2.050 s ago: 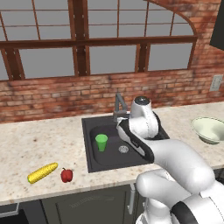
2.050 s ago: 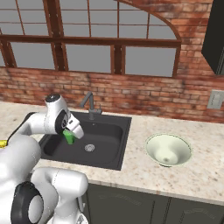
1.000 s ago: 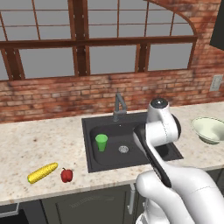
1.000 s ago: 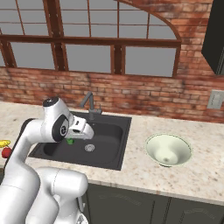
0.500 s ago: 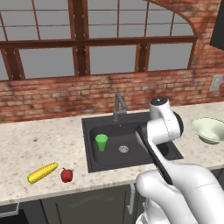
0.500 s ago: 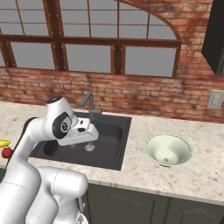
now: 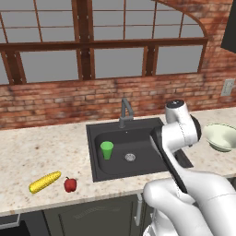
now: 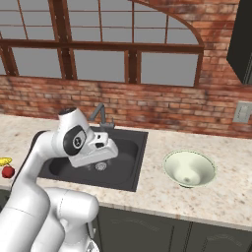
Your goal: Remove the bell pepper and corn from the sink. Then move the bowl and cup from the counter to the sink for washing.
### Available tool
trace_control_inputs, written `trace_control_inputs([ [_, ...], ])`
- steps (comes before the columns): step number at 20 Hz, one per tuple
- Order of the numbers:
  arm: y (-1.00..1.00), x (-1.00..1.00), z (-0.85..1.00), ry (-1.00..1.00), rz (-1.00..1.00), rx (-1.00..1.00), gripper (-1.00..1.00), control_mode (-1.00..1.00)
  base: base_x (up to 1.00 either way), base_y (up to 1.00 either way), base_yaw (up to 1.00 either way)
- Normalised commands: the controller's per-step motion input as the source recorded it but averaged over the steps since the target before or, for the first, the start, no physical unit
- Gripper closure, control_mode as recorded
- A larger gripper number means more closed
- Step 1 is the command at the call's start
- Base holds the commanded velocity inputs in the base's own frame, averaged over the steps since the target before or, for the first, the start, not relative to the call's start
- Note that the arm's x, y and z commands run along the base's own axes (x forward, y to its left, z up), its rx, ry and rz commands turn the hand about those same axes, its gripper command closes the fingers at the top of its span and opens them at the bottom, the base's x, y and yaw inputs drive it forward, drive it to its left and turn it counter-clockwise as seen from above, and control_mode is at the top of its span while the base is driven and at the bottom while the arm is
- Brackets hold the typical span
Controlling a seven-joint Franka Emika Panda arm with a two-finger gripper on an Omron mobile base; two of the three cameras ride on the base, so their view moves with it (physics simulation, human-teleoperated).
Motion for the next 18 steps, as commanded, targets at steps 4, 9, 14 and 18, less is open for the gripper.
trace_control_inputs([
  [4, -0.26, -0.11, 0.00, -0.01, 0.09, -0.03, -1.00, -1.00, 0.00, 0.00, 0.00],
  [9, -0.29, -0.04, 0.00, -0.02, 0.06, -0.02, -1.00, -1.00, 0.00, 0.00, 0.00],
  [14, -0.25, 0.01, 0.00, 0.00, 0.07, -0.01, -1.00, -1.00, 0.00, 0.00, 0.00],
  [18, -0.20, 0.03, 0.00, 0.04, 0.03, 0.00, -1.00, -1.00, 0.00, 0.00, 0.00],
])
